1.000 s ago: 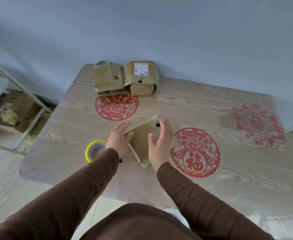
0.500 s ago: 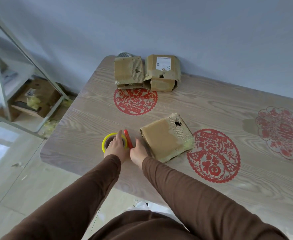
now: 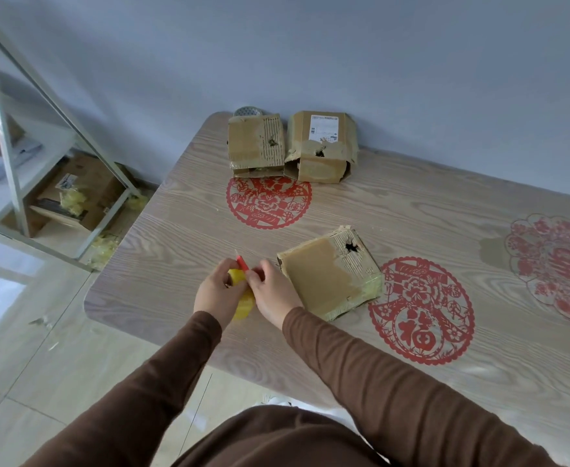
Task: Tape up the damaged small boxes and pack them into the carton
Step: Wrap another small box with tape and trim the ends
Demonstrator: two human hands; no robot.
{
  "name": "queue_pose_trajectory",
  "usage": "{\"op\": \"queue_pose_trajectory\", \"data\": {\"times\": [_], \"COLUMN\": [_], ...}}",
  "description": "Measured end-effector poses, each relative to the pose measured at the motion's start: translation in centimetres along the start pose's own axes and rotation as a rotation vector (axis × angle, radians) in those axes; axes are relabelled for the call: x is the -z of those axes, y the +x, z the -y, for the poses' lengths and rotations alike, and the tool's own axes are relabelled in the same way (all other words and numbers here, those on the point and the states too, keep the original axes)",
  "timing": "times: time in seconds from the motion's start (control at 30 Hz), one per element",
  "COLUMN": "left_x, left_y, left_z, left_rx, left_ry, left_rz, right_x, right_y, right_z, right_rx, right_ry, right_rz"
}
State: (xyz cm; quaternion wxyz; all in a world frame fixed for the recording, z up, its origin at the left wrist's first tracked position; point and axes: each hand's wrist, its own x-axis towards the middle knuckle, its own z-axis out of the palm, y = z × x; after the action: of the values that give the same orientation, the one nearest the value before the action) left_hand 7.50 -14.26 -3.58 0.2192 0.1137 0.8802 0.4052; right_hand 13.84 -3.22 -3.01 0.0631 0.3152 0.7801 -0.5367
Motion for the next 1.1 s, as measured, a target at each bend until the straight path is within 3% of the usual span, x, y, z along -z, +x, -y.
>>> {"op": "queue_pose_trajectory", "data": {"times": [0.13,0.3,0.5,0.63,0.73,0.8,0.9,1.1], "left_x": [0.6,1.2,0.0,-1.3,-2.2,-2.3,-2.8,-4.4], "left_y": [-0.8,-1.2,-1.1,-0.8,-0.9,-0.8,-0.8,0.3], "left_z": [-3.0,-7.0,-11.5,-14.3,-14.7,-14.3,-14.7,-16.1], "left_rx": [-0.058,-0.133,-0.245,-0.306,-0.312,-0.24,-0.143,0.005], "left_ry": [-0.207,-0.259,-0.297,-0.276,-0.25,-0.294,-0.394,-0.534], "left_rz": [-0.053,-0.039,0.027,0.094,0.116,0.149,0.239,0.329], "right_x": [3.7,7.5,11.0,12.8,16.1,18.9,19.7,16.5], "right_y": [-1.9,-3.6,-3.9,-4.6,-4.7,-5.1,-7.0,-9.0], "right_z": [2.2,3.3,3.2,2.9,1.9,1.0,0.3,-2.0], "right_rx": [0.221,0.273,0.476,0.44,0.255,0.146,0.072,0.059], "right_ry": [-0.215,-0.133,-0.357,-0.283,-0.063,0.054,0.263,0.293], "right_rz": [-0.084,-0.178,-0.57,-0.742,-0.873,-0.838,-0.585,-0.323]}}
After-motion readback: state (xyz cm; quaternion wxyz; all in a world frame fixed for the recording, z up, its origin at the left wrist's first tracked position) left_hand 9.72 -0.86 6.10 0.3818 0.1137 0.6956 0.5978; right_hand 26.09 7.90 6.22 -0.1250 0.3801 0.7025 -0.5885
